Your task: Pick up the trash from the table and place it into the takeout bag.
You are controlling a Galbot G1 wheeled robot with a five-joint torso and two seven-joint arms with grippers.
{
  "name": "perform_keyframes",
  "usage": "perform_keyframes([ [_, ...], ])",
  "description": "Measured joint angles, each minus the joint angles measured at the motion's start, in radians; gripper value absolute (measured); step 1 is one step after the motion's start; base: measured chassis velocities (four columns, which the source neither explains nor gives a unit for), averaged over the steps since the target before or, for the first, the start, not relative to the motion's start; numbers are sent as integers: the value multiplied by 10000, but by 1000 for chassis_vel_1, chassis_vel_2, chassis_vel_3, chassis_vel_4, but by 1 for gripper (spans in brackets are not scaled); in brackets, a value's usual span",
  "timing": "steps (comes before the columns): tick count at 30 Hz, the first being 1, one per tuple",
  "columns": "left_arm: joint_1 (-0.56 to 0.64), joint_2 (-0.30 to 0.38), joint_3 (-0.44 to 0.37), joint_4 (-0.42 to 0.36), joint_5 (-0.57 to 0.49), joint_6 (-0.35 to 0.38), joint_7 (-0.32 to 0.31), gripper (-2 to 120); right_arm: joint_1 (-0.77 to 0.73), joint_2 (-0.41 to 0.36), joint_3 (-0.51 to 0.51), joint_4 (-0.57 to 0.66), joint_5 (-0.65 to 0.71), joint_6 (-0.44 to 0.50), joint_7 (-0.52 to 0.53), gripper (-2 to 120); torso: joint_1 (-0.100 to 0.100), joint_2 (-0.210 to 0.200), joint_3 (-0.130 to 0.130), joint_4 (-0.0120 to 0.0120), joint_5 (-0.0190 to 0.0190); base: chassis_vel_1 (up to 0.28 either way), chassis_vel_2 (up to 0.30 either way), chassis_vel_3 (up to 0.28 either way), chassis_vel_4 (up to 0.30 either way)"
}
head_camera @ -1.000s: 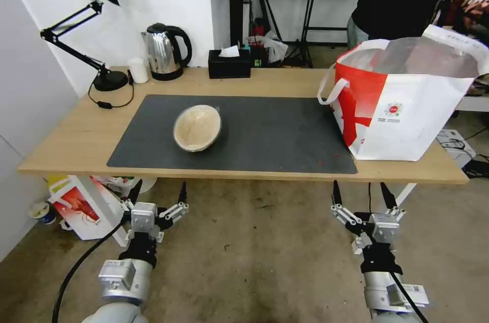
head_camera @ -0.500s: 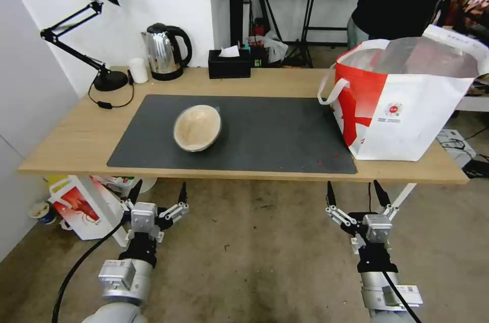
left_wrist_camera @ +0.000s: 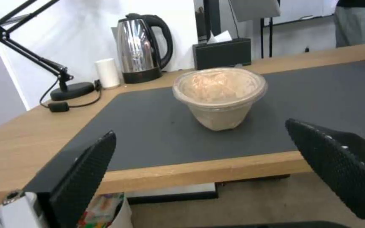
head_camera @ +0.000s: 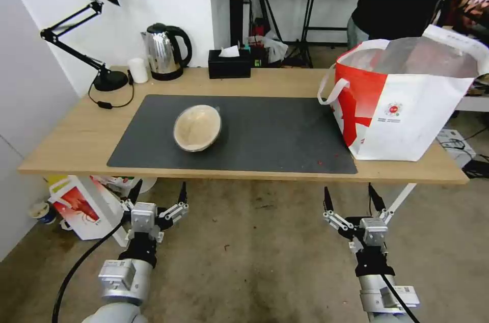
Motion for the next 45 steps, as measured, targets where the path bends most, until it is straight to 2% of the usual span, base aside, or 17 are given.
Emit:
perform_keyframes([
  [45, 0, 0, 0, 0, 0, 0, 0, 100, -23, 111, -114, -213, 52, 103, -29, 100, 0, 0, 0, 0, 0, 0, 0, 0, 0],
])
